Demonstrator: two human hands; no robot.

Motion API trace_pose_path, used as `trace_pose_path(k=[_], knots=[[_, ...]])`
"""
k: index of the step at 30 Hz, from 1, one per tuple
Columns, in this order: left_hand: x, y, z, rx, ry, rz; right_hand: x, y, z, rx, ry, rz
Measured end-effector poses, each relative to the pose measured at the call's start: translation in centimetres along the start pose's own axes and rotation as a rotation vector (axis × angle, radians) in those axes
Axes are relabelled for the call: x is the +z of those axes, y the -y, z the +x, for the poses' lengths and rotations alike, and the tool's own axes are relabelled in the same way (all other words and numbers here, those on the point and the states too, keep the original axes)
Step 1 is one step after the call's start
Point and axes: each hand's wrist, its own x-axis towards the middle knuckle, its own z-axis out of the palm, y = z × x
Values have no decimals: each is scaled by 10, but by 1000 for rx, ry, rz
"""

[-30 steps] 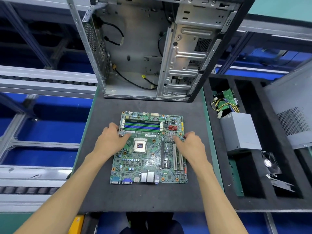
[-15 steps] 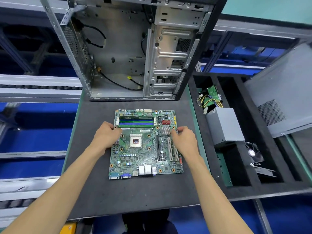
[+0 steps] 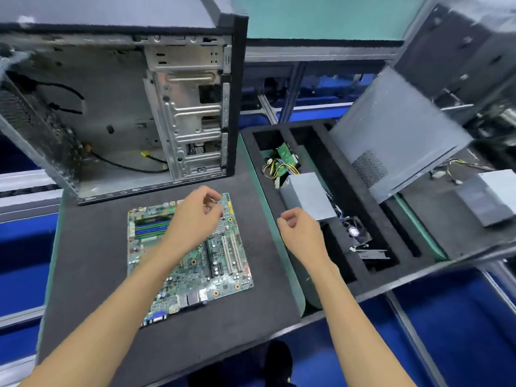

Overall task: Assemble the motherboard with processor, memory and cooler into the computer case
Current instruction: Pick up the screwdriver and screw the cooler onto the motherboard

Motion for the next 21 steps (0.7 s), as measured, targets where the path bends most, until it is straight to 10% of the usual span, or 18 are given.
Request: trace_pose_path(k=[21], knots=[[262,-151,23,156,311,158,-177,-216,61,31,-32,-57]])
